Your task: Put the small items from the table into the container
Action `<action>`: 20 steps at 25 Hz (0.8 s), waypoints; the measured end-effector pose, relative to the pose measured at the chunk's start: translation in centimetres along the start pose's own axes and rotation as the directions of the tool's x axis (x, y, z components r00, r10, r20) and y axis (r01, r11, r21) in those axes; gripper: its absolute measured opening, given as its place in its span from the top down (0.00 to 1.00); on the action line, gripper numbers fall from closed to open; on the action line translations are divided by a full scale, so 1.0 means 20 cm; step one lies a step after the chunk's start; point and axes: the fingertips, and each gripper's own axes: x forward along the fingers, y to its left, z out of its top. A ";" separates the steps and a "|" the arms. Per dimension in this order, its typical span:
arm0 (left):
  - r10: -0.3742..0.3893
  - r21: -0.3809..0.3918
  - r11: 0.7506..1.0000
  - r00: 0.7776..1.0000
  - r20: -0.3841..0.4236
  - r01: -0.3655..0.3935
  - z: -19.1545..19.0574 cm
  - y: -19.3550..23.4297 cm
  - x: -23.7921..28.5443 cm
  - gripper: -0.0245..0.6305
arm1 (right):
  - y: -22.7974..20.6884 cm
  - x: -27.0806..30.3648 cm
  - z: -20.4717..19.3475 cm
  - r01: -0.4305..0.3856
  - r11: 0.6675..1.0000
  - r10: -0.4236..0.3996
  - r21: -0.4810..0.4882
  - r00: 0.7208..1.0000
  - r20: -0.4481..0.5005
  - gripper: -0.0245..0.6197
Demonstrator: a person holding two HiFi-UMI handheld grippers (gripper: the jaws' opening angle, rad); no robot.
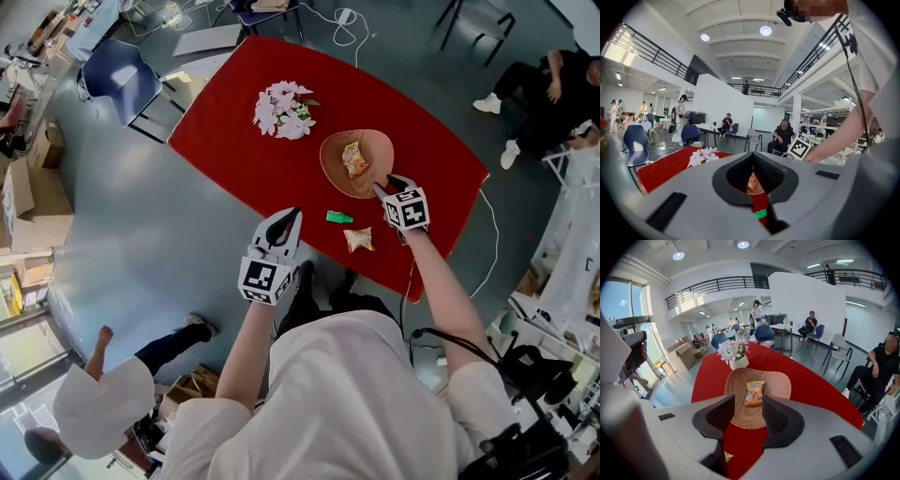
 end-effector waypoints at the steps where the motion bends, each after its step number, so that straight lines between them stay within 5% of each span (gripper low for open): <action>1: 0.003 0.002 1.000 1.000 -0.004 -0.003 0.00 0.00 0.00 0.95 | 0.00 0.00 0.00 0.000 1.000 0.000 0.000 1.000 0.001 0.69; 9: 0.012 -0.005 1.000 1.000 -0.018 -0.012 -0.02 0.01 0.00 0.95 | 0.03 0.00 -0.04 -0.017 1.000 0.017 -0.003 1.000 -0.012 0.69; 20: 0.024 -0.021 0.999 0.999 -0.044 -0.025 -0.11 0.03 -0.03 0.95 | 0.19 0.05 -0.35 -0.082 0.996 0.084 0.027 0.993 -0.085 0.69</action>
